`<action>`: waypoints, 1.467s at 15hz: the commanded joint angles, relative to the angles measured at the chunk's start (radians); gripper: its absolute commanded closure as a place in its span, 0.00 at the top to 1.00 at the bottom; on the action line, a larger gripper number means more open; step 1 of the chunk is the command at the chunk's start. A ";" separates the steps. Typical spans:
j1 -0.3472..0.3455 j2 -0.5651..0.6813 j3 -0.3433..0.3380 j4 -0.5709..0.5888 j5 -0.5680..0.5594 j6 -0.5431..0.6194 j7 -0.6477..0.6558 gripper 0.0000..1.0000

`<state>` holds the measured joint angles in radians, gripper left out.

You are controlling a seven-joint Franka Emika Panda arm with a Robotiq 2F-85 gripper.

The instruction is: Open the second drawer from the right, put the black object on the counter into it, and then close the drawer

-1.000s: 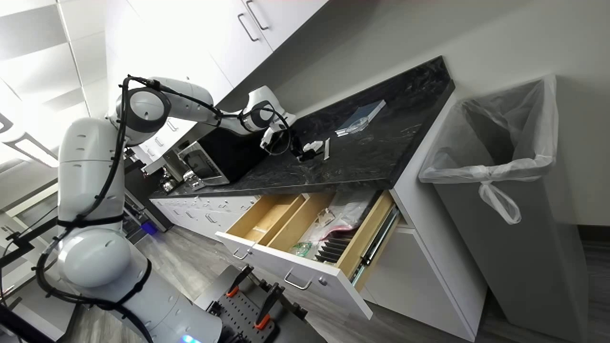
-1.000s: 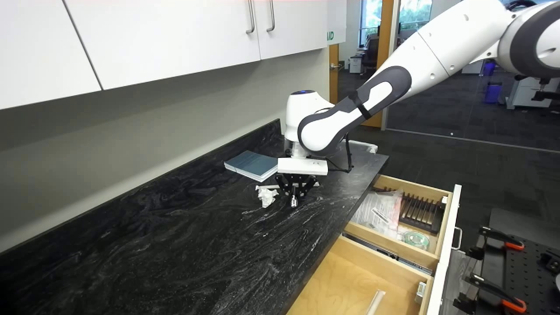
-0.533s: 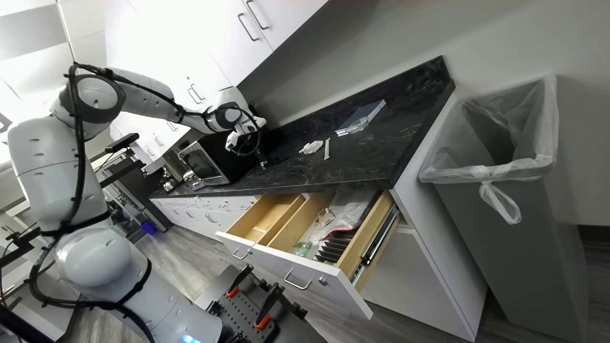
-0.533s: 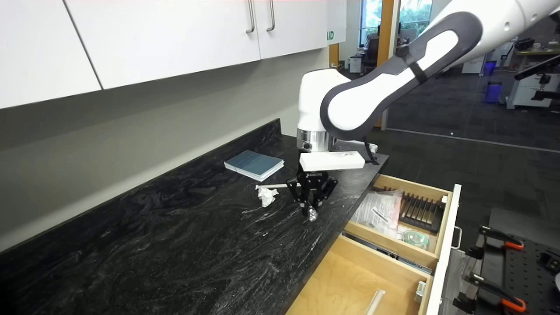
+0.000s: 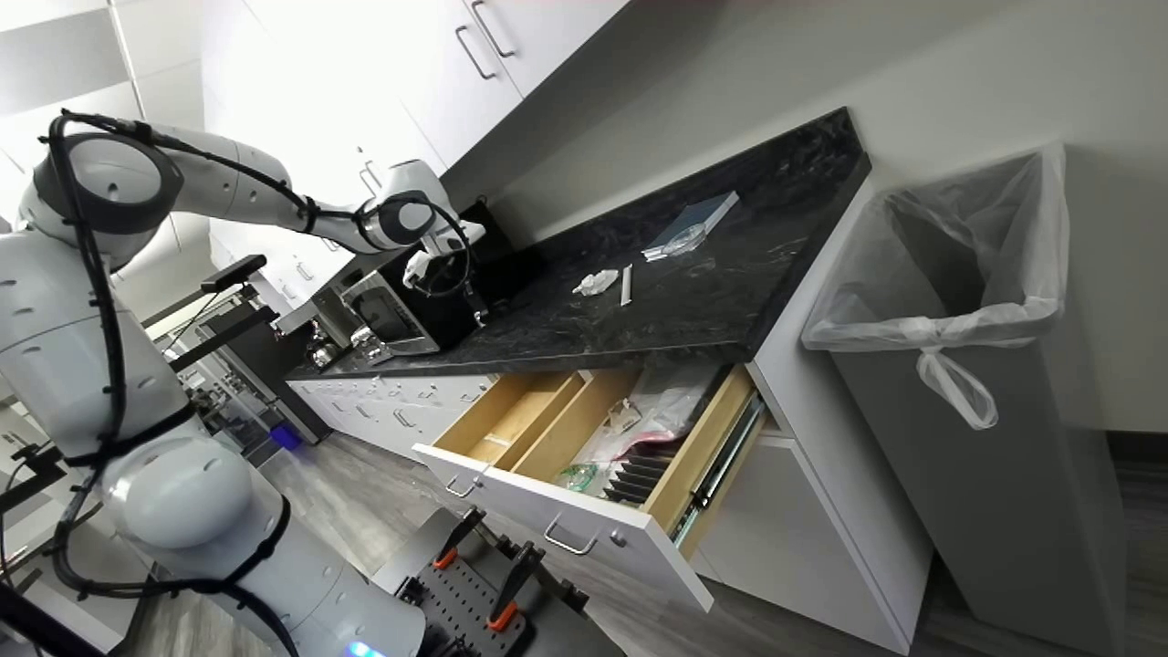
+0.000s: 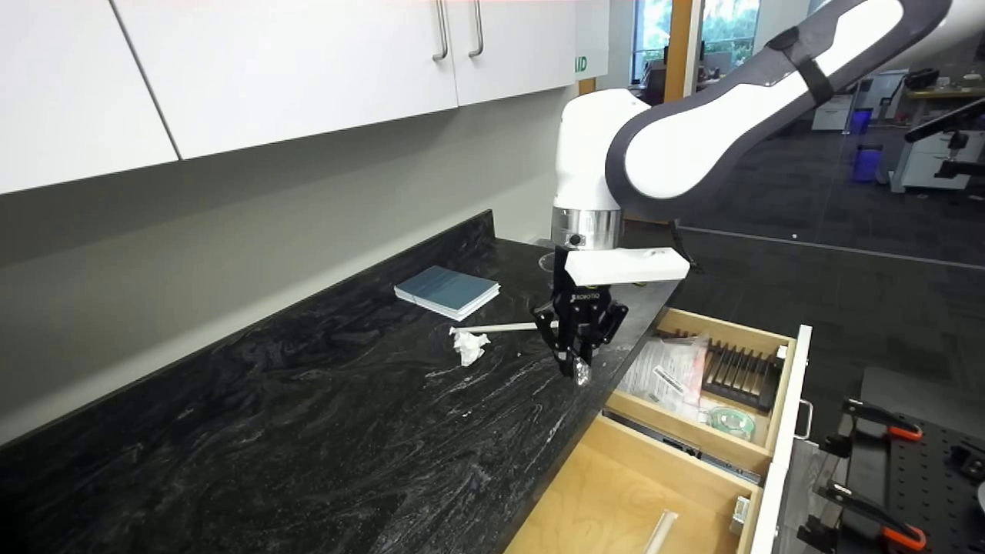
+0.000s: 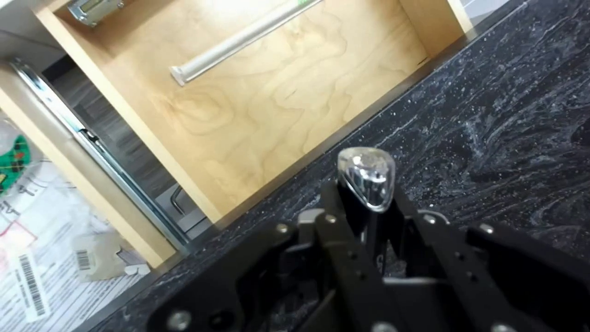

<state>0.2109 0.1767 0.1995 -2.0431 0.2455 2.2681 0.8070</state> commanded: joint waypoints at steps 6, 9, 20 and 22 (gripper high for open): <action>0.123 -0.085 0.071 -0.291 0.000 0.029 0.104 0.07; 0.155 -0.029 0.079 -0.339 -0.073 0.163 0.116 0.07; 0.168 0.278 0.053 -0.391 -0.131 0.721 -0.057 0.07; 0.170 0.328 0.047 -0.377 -0.118 0.757 -0.099 0.07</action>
<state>0.3749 0.4397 0.2591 -2.4482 0.0975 2.9700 0.7798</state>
